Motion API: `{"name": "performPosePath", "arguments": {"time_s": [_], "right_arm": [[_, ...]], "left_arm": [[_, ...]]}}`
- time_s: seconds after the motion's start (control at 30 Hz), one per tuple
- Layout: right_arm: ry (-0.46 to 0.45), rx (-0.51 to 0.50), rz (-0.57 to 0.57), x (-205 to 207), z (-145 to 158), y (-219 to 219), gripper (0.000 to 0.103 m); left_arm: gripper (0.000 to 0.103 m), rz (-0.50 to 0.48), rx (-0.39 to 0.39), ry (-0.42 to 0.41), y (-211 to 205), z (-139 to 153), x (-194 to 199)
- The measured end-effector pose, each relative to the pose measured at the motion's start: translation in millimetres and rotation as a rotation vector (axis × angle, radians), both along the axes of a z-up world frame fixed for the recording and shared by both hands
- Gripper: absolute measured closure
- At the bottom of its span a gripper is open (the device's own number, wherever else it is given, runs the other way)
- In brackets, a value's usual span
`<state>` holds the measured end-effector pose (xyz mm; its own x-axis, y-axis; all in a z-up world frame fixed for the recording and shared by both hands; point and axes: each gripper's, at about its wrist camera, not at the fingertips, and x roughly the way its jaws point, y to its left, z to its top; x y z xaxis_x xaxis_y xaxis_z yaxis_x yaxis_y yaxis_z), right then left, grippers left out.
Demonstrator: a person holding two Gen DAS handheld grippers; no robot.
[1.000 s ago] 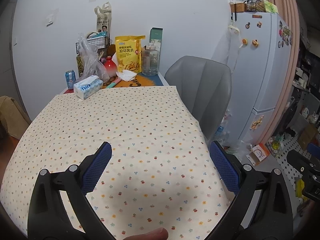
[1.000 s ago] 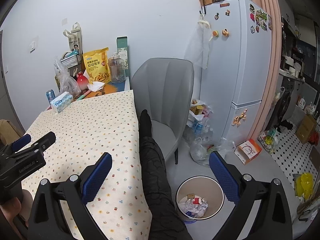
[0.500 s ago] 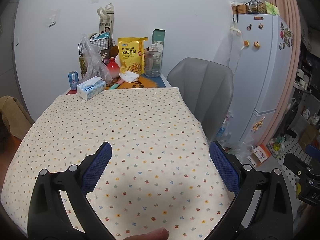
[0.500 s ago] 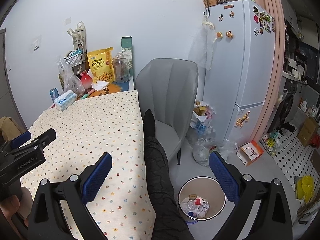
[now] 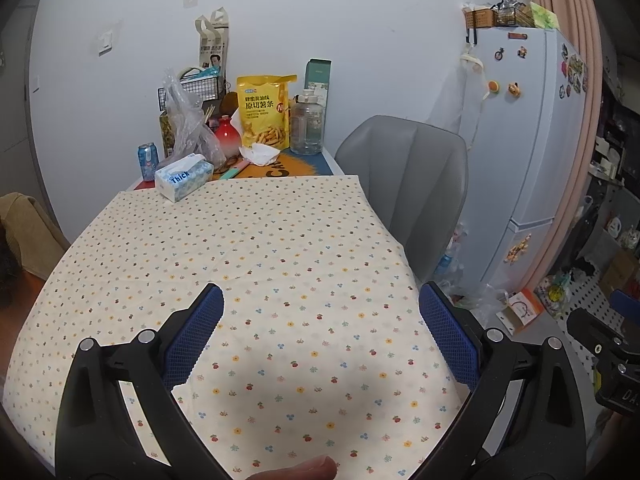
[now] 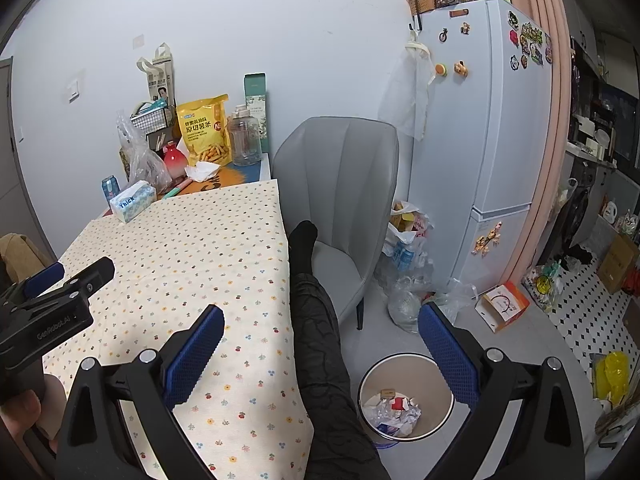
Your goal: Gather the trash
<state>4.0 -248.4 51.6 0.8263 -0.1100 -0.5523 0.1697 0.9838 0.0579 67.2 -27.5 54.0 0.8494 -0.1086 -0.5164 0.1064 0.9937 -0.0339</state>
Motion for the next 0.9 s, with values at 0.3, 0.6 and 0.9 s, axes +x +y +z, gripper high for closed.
{"name": "performPosePath", "arguments": {"time_s": [0.3,0.6,0.9], "right_arm": [[-0.002,0.038,0.027,4,-9,2,0.008],[0.016,0.028,0.037,11,-20,12,0.008],[0.024,0.033,0.038,13,-23,11,0.008]], "left_arm": [[0.006,0.063,0.021,-0.007,11,3,-3],[0.006,0.069,0.030,-0.004,18,0,-1],[0.006,0.060,0.047,0.001,14,-2,-2]]}}
